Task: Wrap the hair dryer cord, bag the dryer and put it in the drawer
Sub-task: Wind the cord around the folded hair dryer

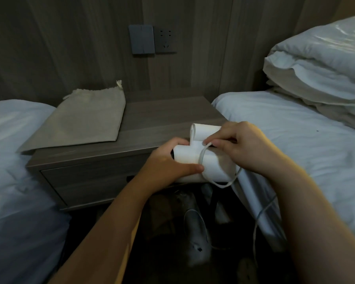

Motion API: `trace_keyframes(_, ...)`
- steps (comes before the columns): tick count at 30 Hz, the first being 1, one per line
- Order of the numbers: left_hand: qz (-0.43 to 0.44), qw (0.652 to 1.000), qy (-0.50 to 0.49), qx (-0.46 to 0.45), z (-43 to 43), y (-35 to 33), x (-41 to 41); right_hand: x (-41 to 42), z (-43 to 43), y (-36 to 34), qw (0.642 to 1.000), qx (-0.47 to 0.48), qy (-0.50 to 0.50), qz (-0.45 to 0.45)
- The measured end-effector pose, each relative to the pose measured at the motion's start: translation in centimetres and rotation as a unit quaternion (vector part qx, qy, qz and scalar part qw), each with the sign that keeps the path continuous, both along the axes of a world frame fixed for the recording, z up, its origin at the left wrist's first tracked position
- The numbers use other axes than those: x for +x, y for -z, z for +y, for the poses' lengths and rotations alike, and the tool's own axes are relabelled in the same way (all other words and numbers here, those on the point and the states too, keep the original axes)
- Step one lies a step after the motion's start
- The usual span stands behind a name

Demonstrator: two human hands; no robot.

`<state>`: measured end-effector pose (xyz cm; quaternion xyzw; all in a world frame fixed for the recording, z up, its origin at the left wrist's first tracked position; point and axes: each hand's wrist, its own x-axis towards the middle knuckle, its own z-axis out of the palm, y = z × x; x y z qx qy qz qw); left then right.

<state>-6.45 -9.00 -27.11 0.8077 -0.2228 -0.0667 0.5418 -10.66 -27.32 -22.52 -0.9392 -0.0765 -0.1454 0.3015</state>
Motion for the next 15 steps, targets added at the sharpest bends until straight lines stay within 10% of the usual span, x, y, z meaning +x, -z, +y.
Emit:
trace_keyframes(9,-0.010,0.999,0.031,-0.004,0.8,0.1,0.5,0.8,0.0,0.6,0.983,-0.097,0.121,-0.103)
trace_keyframes(15,-0.017,0.998,0.055,0.024,1.6,0.0,0.8,0.2,-1.9,0.3,0.994,-0.083,0.008,0.064)
